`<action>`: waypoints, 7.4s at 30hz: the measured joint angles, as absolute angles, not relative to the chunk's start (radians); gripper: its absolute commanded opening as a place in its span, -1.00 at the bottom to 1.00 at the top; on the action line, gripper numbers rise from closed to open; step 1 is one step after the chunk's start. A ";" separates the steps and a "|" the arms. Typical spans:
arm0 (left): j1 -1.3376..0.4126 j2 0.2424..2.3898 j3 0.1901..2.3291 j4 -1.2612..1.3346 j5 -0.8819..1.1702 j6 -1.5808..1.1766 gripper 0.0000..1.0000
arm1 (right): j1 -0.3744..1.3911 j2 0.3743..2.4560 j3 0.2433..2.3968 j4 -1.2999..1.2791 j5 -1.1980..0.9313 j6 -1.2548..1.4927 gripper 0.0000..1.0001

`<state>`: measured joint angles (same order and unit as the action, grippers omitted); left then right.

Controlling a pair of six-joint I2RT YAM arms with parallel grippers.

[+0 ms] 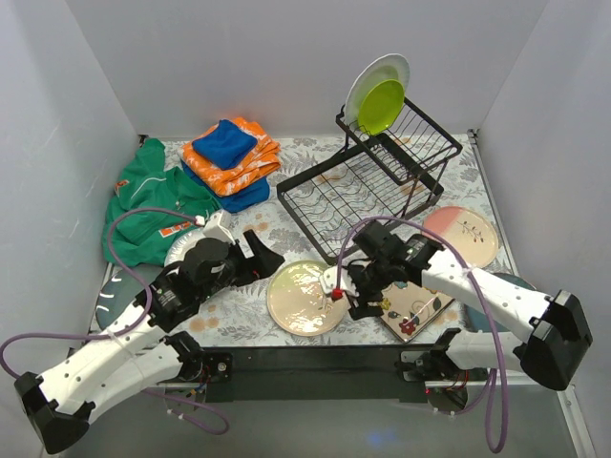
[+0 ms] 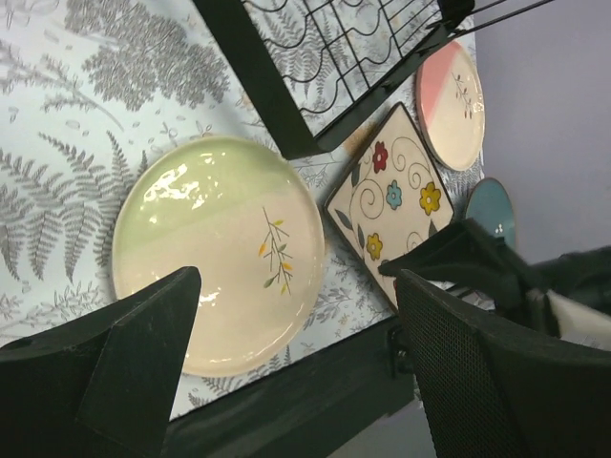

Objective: Load the plates into the dish rack
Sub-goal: Grab a plate with the left arm, then pass the plate from the left arm to the right, then pass the plate from the right arm to the left

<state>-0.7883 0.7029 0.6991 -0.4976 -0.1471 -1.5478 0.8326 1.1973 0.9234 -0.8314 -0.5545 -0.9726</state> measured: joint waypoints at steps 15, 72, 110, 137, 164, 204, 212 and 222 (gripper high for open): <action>-0.788 0.557 0.517 -0.625 -0.162 -1.876 0.64 | 1.277 1.346 0.739 -0.442 -0.292 -0.905 0.07; -0.788 0.719 0.270 -0.484 -0.005 -2.000 0.08 | 1.298 1.496 0.842 -0.406 -0.223 -0.744 -0.10; -0.788 0.892 0.398 -0.635 -0.055 -1.997 -1.00 | 1.333 1.469 0.848 -0.377 -0.231 -0.687 0.97; -0.788 0.817 0.516 -0.783 -0.006 -1.993 -1.00 | 1.632 1.575 0.725 0.120 0.556 -0.483 0.90; -0.776 0.740 0.517 -0.809 -0.030 -2.009 -0.34 | 1.759 1.622 0.632 0.369 0.894 -0.571 -0.97; -0.781 0.686 0.471 -0.589 -0.069 -2.037 -1.00 | 1.699 1.482 0.701 0.256 0.701 -0.393 0.32; -0.783 0.641 0.471 -0.640 -0.090 -2.015 -1.00 | 1.702 1.478 0.773 0.159 0.588 -0.396 0.61; -0.784 0.666 0.567 -0.756 -0.170 -2.001 -1.00 | 1.579 1.404 1.009 -0.247 0.223 -0.572 0.97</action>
